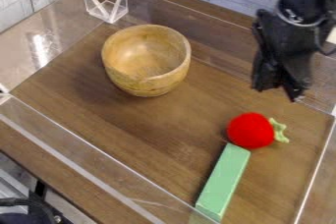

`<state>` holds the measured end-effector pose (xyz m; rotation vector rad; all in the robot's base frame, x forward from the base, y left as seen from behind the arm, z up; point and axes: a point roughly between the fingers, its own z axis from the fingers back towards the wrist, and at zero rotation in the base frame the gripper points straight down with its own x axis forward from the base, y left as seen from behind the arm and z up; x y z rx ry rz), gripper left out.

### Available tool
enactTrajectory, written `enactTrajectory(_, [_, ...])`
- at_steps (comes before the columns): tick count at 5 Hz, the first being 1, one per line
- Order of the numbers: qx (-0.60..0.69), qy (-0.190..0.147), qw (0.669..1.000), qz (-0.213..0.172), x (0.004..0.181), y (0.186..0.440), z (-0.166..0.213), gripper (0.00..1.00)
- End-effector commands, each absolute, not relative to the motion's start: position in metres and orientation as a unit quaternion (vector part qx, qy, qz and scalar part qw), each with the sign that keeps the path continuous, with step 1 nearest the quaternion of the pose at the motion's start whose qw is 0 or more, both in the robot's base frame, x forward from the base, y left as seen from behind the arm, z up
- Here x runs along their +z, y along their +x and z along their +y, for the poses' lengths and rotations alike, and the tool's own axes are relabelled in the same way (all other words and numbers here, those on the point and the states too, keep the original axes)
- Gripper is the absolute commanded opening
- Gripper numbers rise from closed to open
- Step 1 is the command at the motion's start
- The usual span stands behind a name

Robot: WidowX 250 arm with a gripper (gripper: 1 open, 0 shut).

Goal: Move the red object to the left side of the table

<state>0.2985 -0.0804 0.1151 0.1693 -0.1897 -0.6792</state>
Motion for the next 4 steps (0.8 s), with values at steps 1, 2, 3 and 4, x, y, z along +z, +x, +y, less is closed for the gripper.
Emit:
enactTrajectory(1, [-0.340,0.079,0.930,-0.117,0.110,0.288,-0.074,1.00])
enactTrajectory(2, [-0.342,0.080,0.929,-0.121,0.101,0.280,-0.077,0.00])
enactTrajectory(3, [-0.347,0.094,0.926,-0.117,0.124,0.279,-0.069,0.00])
enactTrajectory(4, [-0.354,0.104,0.922,-0.116,0.151,0.286,-0.060,0.00])
